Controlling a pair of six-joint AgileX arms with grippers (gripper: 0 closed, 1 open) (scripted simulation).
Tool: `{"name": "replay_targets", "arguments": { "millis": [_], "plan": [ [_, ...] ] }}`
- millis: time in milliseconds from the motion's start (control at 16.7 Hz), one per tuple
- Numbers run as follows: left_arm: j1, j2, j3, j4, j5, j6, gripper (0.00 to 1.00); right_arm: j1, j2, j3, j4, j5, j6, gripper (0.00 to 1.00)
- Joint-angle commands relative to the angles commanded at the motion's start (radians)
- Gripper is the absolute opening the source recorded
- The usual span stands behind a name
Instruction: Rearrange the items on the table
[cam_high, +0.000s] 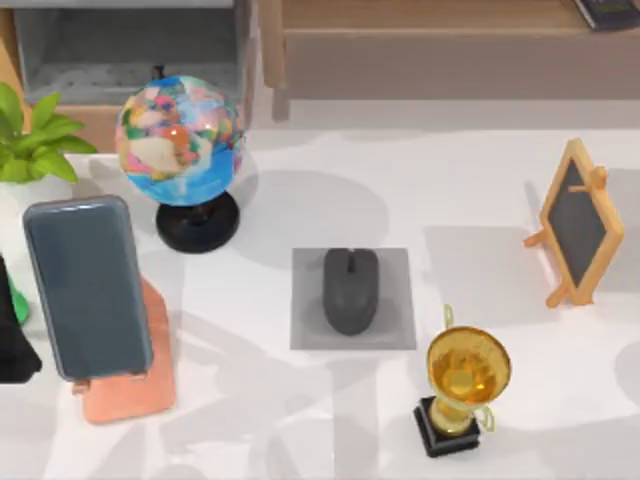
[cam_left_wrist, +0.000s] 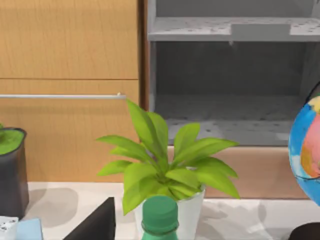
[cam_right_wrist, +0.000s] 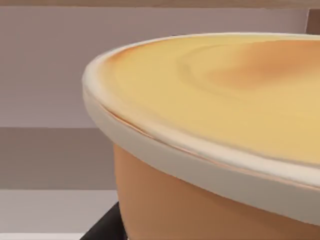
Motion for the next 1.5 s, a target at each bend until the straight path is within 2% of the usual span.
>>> {"name": "replay_targets", "arguments": {
  "millis": [360, 420, 1500],
  "plan": [
    [0.0, 0.0, 0.0, 0.0, 0.0, 0.0, 1.0, 0.0, 0.0, 0.0, 0.0, 0.0, 0.0, 0.02],
    [0.0, 0.0, 0.0, 0.0, 0.0, 0.0, 1.0, 0.0, 0.0, 0.0, 0.0, 0.0, 0.0, 0.0],
    [0.0, 0.0, 0.0, 0.0, 0.0, 0.0, 1.0, -0.002, -0.045, -0.004, -0.038, -0.001, 0.003, 0.0]
  ]
}}
